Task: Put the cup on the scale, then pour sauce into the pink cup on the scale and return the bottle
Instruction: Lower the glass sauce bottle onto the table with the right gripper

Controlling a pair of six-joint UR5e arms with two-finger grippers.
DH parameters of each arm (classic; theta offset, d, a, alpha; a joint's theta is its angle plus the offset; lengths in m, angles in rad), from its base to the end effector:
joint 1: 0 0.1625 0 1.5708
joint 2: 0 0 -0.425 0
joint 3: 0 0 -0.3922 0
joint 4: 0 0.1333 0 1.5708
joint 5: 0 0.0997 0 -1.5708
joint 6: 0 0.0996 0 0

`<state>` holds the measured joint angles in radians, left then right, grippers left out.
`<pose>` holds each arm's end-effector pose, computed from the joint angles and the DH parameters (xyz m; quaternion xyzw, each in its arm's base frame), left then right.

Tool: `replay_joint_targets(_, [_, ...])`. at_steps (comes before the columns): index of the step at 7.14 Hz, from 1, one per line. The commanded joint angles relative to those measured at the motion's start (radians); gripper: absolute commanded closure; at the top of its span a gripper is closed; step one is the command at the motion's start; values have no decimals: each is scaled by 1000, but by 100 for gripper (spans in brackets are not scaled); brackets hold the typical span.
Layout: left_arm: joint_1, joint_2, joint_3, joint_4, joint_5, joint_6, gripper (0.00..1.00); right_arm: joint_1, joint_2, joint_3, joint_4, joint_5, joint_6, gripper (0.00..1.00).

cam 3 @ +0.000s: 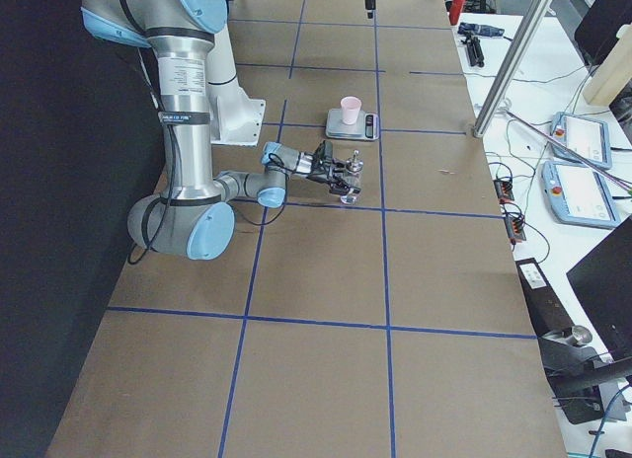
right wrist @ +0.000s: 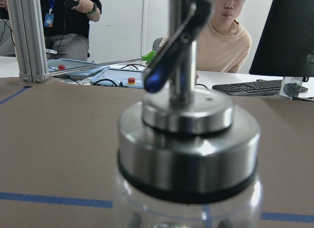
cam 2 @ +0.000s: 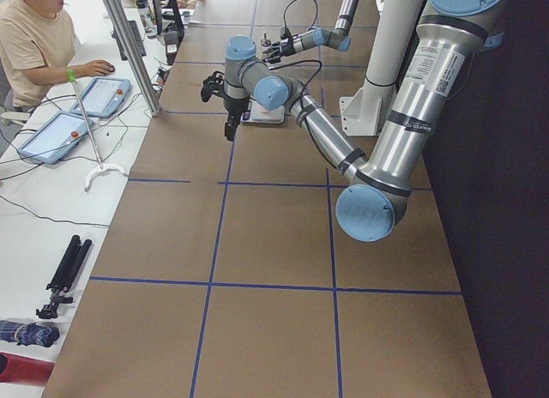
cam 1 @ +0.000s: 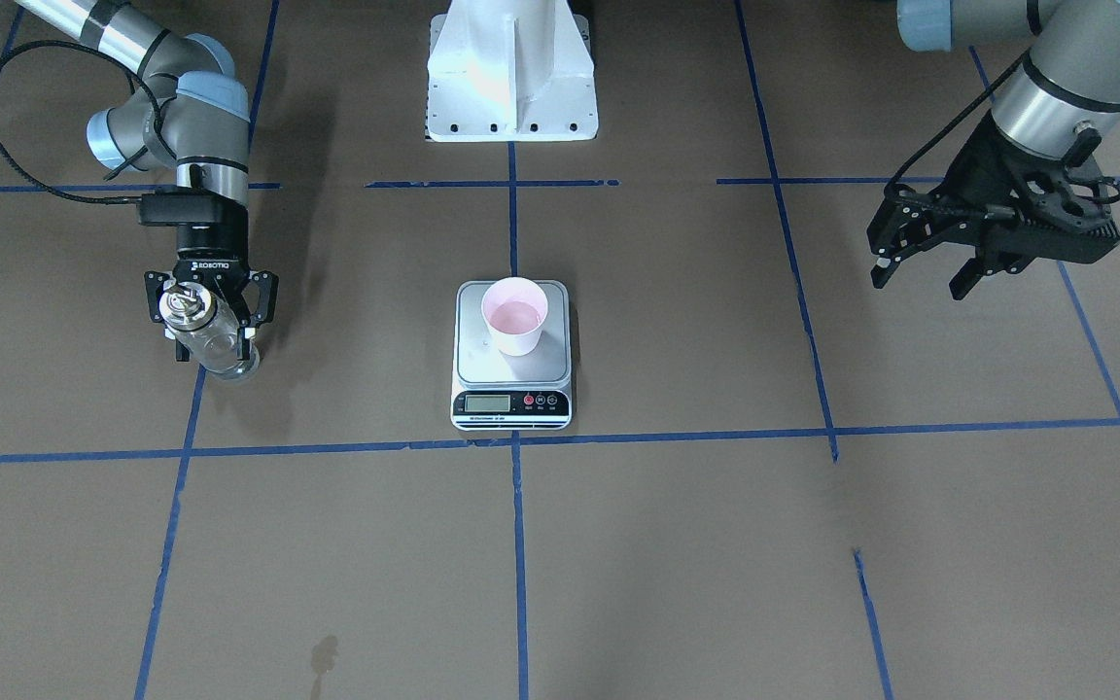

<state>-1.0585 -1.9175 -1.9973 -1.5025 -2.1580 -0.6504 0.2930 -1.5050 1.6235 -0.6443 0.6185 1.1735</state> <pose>0.2038 -0.5218 0.2868 0.1270 0.4084 0.0377 0.9031 -0.4334 -0.3547 0.4830 0.5238 -0.2830 0.1883 0.7811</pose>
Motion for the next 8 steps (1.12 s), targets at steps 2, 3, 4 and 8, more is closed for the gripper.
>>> replay_joint_targets(2, [0, -3, 0, 2, 1, 0, 18, 0, 0, -2, 2, 4, 12, 88])
replay_joint_targets(3, [0, -3, 0, 2, 1, 0, 18, -1, 0, -4, 2, 3, 81, 2])
replay_joint_targets(4, [0, -3, 0, 2, 1, 0, 18, -2, -1, -14, 3, 3, 116, 0])
replay_joint_targets(8, [0, -3, 0, 4, 0, 0, 18, -3, -3, -13, 5, -19, 114, 0])
